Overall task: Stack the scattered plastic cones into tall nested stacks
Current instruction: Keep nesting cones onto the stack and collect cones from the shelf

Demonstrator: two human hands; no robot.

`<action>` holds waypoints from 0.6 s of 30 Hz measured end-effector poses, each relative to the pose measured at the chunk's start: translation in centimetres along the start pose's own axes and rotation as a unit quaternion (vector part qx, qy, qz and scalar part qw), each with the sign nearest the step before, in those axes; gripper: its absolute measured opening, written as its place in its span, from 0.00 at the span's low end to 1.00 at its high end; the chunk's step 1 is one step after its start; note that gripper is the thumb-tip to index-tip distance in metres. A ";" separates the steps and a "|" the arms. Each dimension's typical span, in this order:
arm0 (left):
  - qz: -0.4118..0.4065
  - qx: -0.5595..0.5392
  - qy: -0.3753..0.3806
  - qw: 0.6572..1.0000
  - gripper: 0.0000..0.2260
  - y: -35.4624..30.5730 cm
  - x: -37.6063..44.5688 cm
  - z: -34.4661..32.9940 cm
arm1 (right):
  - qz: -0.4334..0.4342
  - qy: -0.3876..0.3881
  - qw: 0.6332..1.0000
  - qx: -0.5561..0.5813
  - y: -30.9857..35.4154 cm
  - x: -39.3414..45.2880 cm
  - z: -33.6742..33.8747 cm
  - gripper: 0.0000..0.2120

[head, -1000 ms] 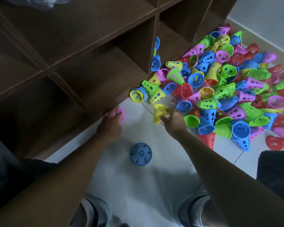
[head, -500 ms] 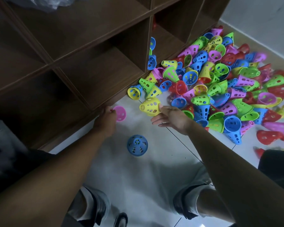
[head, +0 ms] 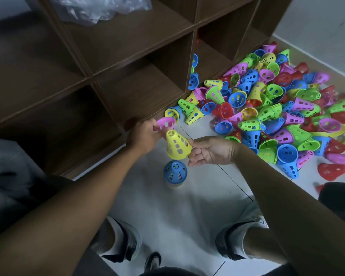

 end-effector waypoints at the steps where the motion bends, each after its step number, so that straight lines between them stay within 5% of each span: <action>1: 0.000 -0.001 -0.007 1.000 0.22 0.2 -0.3 0.3 | -0.010 0.009 1.000 -0.009 -0.3 0.0 -0.3 0.17; 8: -0.008 -0.069 -0.034 0.997 0.23 0.4 -1.1 2.1 | -0.019 0.034 0.999 -0.012 -1.0 -0.3 -0.8 0.19; 12: 0.010 -0.225 -0.018 0.974 0.20 0.4 -1.1 2.5 | -0.040 0.064 0.997 -0.023 -0.9 -0.1 -1.6 0.18; 18: 0.036 -0.400 0.117 0.908 0.14 -0.9 -2.1 2.0 | -0.095 0.034 0.991 -0.090 -2.3 0.0 -1.6 0.15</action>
Point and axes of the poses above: each hand's wrist, its own x-axis towards the middle knuckle, its own z-axis out of the back of the hand, y = z × x, the point moved 7 cm from there along x, towards the middle knuckle, and after that the axes turned 14 degrees about y, right-handed, at the moved point
